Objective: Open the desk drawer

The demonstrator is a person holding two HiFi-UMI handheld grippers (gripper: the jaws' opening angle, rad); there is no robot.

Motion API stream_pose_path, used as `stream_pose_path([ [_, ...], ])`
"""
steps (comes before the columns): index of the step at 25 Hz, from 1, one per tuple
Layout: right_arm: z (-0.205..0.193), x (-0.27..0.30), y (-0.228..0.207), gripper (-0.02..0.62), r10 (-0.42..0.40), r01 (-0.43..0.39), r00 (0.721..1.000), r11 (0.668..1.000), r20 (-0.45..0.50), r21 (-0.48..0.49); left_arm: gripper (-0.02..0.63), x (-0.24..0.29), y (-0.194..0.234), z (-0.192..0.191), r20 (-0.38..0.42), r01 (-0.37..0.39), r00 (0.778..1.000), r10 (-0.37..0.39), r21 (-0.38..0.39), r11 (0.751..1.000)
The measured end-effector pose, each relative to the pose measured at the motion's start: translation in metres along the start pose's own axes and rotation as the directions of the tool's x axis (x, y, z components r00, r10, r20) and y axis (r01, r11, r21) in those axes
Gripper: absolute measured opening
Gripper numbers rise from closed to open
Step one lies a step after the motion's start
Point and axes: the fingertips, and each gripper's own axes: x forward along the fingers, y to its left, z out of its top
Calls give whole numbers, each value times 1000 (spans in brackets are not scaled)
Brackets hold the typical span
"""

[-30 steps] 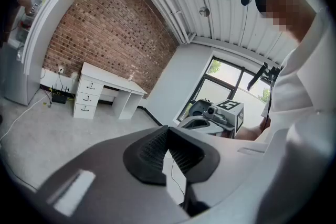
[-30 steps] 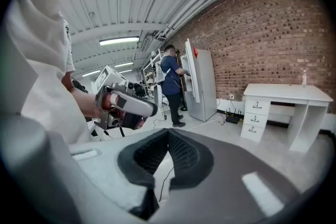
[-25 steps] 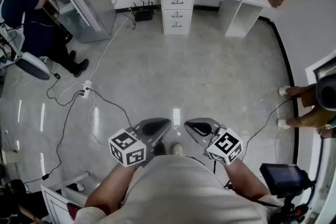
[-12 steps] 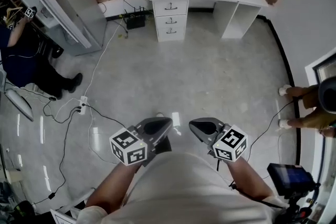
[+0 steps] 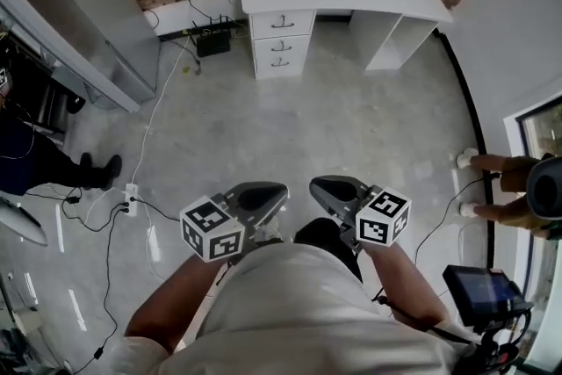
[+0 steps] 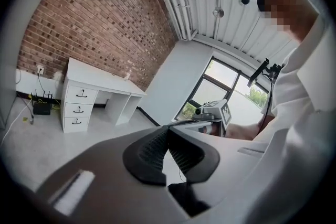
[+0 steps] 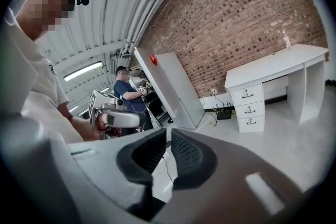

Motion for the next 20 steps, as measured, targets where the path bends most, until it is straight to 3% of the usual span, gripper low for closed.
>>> stream_pose_path([
  [3,24,32,-20,26,9,-9,1000,1000,-12,4,3,-4,33,21,32,-17,999,18,-11,1000],
  [8,60,76,-78,26,40,-43,999,992,26,117,17,3,86,51,71,-68,995,70,-41,997],
  [15,118,150,-194,26,66,-90,993,961,100,263,17,34,180,105,95,-144,984,148,-44,989],
  [18,137,185,-253,26,65,-103,991,930,119,352,17,55,223,131,93,-170,980,176,-70,983],
  [20,147,199,-285,26,60,-119,987,894,149,433,17,71,238,145,88,-168,981,174,-70,983],
])
